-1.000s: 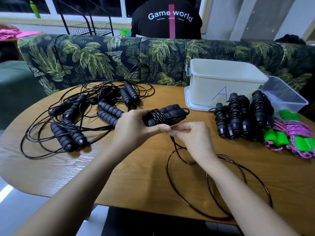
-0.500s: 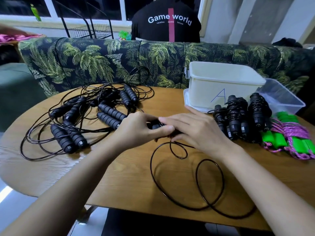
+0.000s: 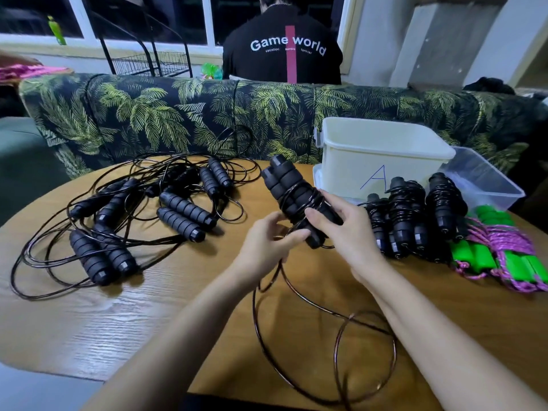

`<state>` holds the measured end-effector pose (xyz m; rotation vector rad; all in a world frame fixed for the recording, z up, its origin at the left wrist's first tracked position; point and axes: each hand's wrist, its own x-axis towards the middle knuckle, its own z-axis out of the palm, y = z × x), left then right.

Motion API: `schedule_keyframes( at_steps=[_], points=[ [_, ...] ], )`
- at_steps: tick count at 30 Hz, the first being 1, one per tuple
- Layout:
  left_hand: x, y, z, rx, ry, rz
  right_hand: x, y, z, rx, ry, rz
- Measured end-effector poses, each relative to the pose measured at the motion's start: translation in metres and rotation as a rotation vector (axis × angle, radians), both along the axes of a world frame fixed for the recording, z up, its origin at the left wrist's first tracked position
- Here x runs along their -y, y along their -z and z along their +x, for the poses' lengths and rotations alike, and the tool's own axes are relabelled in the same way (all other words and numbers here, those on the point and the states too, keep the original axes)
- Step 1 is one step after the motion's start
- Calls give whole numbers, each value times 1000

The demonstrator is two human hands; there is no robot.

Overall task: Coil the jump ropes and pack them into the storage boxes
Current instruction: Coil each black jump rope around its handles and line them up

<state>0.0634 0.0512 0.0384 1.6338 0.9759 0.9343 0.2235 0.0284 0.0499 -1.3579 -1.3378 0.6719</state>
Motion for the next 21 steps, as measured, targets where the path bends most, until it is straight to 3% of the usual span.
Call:
schedule_keyframes(
  at_steps=[4,7,9,13,18,21],
  points=[
    [-25,-6,-15,-201,137,190,1,1,6,-284,-103,-58],
    [-36,-10,-14,-58,186,118,1,7,7,-455,-173,-148],
    [-41,-8,-10,34,189,41,0,11,5,-449,-164,-179],
    [-52,8,-5,52,142,-25,-7,16,4,191,105,-102],
    [-58,22,5,27,130,-37,-3,13,3,625,-116,-182],
    [-59,26,9,-35,166,10,-4,22,3,829,-77,-162]
  ],
)
